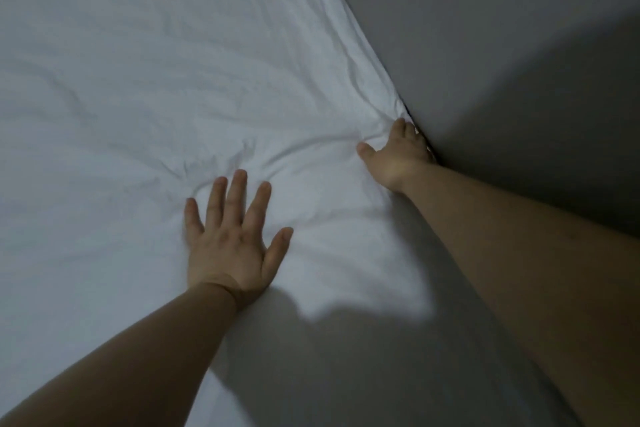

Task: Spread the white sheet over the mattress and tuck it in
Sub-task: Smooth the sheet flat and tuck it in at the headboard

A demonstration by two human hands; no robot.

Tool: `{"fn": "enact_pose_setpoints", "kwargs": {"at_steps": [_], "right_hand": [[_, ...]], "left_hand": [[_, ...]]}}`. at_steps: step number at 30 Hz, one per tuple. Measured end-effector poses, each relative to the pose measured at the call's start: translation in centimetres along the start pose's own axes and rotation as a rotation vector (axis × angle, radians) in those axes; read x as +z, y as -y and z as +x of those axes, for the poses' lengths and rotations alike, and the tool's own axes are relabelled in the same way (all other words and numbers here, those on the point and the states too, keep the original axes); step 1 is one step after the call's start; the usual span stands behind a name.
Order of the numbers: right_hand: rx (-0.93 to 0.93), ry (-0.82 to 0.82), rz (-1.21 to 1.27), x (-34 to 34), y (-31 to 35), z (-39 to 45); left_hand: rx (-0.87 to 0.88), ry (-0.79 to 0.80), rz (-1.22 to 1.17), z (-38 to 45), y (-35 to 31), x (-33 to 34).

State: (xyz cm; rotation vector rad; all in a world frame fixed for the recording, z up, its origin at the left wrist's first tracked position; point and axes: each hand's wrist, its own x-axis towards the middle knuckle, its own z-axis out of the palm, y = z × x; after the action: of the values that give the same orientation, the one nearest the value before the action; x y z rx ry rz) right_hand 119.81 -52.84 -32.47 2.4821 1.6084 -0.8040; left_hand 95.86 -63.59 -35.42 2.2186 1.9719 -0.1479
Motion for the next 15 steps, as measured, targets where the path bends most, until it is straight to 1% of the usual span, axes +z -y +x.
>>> {"fn": "enact_pose_setpoints", "kwargs": {"at_steps": [3, 4, 6, 7, 8, 10, 12, 15], "right_hand": [[0.022, -0.020, 0.049, -0.5, 0.7, -0.3], [-0.007, -0.073, 0.028, -0.7, 1.2, -0.7], [-0.164, -0.221, -0.053, -0.3, 2.7, -2.1], [-0.251, -0.249, -0.081, 0.5, 3.4, -3.0], [-0.303, -0.223, -0.117, 1.2, 4.2, -3.5], [-0.308, -0.129, -0.168, 3.4, 4.3, -4.0], [-0.274, -0.134, -0.170, 5.1, 2.3, -4.8], [-0.198, -0.211, -0.145, 6.9, -4.3, -10.2]], "left_hand": [[0.001, 0.003, -0.014, 0.0, 0.1, 0.2], [-0.002, 0.006, -0.013, 0.0, 0.1, 0.2], [-0.005, 0.000, -0.013, 0.1, 0.1, 0.1], [-0.008, -0.001, -0.009, -0.1, 0.2, 0.2], [-0.013, -0.006, -0.001, 0.2, 0.2, 0.1], [-0.021, -0.017, 0.020, 0.0, 0.1, 0.3], [-0.013, -0.033, 0.018, -0.1, 0.1, 0.4], [-0.007, -0.040, 0.008, -0.2, 0.0, 0.3]]}}
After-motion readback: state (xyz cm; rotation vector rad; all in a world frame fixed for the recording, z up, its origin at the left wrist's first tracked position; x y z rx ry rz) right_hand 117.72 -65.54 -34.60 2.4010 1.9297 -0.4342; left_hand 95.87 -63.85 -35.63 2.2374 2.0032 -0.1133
